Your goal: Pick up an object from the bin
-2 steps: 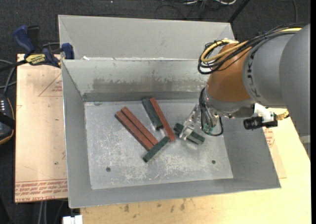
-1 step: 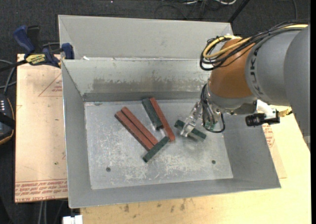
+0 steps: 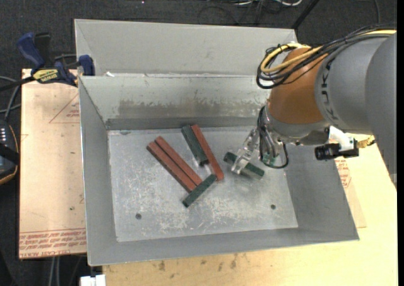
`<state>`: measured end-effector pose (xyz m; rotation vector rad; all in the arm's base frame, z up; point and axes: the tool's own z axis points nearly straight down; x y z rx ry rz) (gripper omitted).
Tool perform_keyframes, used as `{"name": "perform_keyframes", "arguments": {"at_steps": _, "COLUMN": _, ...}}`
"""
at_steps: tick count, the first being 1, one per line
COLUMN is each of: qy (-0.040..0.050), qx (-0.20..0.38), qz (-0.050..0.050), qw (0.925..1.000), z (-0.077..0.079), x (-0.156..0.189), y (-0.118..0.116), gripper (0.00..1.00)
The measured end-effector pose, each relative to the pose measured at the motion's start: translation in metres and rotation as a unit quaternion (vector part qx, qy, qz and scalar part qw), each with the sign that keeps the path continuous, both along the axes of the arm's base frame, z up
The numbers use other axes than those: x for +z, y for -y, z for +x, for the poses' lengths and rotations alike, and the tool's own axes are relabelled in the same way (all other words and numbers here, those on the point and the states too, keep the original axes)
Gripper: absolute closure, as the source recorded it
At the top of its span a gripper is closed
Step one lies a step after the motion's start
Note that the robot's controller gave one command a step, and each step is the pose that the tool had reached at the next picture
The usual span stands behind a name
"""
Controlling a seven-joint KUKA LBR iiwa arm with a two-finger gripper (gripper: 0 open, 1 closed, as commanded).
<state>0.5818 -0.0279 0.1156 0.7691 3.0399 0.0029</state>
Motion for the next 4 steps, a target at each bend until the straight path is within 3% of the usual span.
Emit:
{"name": "perform_keyframes", "arguments": {"at_steps": 2, "qy": -0.0054, "qx": 0.000, "qz": 0.000, "qw": 1.0000, "z": -0.002, "x": 0.008, "y": 0.000, "gripper": 1.00}}
{"name": "perform_keyframes", "arguments": {"at_steps": 3, "qy": -0.0058, "qx": 0.001, "qz": 0.000, "qw": 1.0000, "z": -0.002, "x": 0.029, "y": 0.000, "gripper": 1.00}}
{"name": "perform_keyframes", "arguments": {"at_steps": 4, "qy": -0.0004, "qx": 0.001, "qz": 0.000, "qw": 1.0000, "z": 0.000, "x": 0.041, "y": 0.000, "gripper": 1.00}}
